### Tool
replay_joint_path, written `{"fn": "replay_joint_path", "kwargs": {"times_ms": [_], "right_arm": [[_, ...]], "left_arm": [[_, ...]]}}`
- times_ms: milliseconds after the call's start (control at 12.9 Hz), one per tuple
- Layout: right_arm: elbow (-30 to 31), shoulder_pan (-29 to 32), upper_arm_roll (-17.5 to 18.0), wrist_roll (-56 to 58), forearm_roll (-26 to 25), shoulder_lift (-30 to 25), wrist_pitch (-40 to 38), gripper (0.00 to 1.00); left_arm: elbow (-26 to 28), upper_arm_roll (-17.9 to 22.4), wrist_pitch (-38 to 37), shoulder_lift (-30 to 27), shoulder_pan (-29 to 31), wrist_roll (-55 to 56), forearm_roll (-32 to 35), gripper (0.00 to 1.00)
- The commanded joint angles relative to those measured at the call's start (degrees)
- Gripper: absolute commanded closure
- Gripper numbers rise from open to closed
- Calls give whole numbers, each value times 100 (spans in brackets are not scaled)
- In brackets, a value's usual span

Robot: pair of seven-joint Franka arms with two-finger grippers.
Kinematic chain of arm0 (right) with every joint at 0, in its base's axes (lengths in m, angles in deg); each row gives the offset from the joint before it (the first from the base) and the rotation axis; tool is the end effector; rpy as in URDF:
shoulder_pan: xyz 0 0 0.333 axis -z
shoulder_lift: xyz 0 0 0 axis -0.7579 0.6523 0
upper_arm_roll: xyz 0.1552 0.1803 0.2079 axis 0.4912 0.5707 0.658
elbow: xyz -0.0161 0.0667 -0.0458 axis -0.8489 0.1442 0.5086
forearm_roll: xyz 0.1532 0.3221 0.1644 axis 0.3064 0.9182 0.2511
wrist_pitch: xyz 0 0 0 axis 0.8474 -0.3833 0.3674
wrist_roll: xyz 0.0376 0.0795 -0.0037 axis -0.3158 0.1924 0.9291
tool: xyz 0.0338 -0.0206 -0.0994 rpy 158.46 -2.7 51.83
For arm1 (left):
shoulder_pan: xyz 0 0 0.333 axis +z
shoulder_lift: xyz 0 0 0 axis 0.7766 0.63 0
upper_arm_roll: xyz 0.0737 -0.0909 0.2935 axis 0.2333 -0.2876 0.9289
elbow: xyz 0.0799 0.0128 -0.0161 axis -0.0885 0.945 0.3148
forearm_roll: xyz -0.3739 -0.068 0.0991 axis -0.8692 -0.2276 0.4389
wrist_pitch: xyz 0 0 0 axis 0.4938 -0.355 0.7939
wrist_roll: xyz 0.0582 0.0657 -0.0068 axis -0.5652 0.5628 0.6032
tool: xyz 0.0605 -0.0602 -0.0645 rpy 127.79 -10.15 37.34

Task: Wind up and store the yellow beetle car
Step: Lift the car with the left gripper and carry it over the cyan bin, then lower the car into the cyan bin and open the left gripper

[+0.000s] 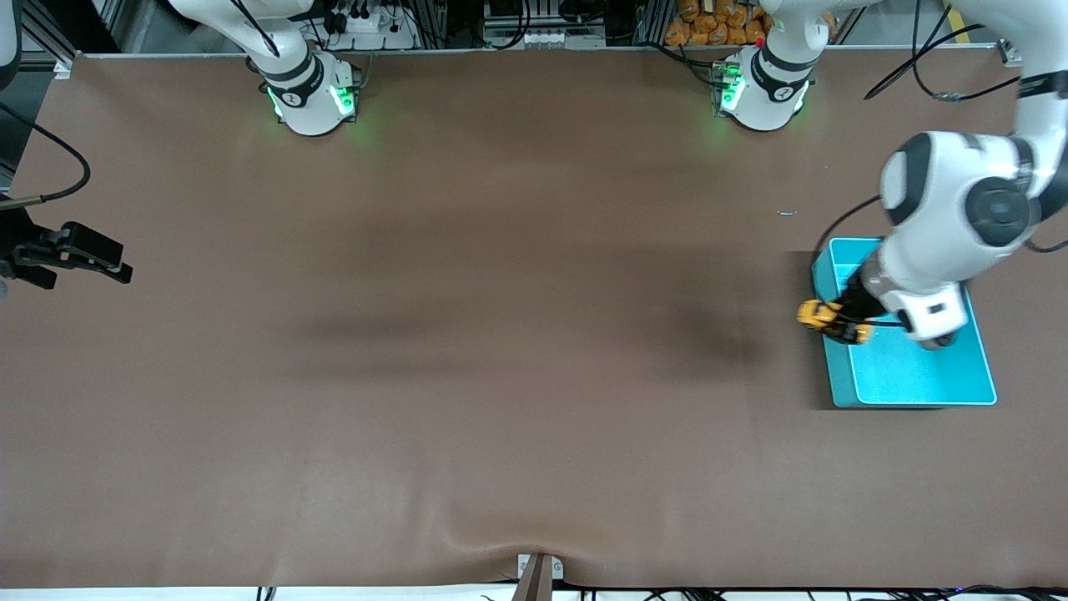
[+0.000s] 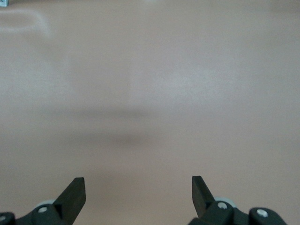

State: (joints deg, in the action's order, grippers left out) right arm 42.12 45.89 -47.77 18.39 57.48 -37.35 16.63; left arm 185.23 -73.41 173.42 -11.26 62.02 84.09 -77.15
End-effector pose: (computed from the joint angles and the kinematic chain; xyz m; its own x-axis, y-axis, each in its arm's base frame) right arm 0.6133 -0.0071 0.6284 0.9981 0.0503 0.0366 0.0517 -0.9979 -0.0394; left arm 0.5980 -0.0334 0.3972 0.5134 0.8572 0.0398 0.8578 -0.5140 0.0070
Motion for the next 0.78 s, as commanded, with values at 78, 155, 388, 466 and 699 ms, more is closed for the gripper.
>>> {"fn": "replay_joint_path", "kwargs": {"times_ms": [78, 155, 388, 466, 699], "right_arm": [[207, -21, -8, -129, -102, -148, 127, 0], [207, -21, -8, -129, -102, -148, 135, 0], [207, -30, 1, -137, -93, -139, 171, 0], [207, -30, 1, -137, -93, -148, 171, 0], [216, -21, 10, -146, -76, -183, 136, 0]], "left_arm": [[-175, -63, -156, -3, 588, -1877, 108, 100], [-210, -63, -147, 24, 772, -2545, 108, 100], [-193, -63, -147, 261, 1300, -4539, 108, 100], [-158, -63, -147, 296, 1414, -5164, 99, 100], [-131, -46, -130, 690, 1626, -6293, 143, 100]]}}
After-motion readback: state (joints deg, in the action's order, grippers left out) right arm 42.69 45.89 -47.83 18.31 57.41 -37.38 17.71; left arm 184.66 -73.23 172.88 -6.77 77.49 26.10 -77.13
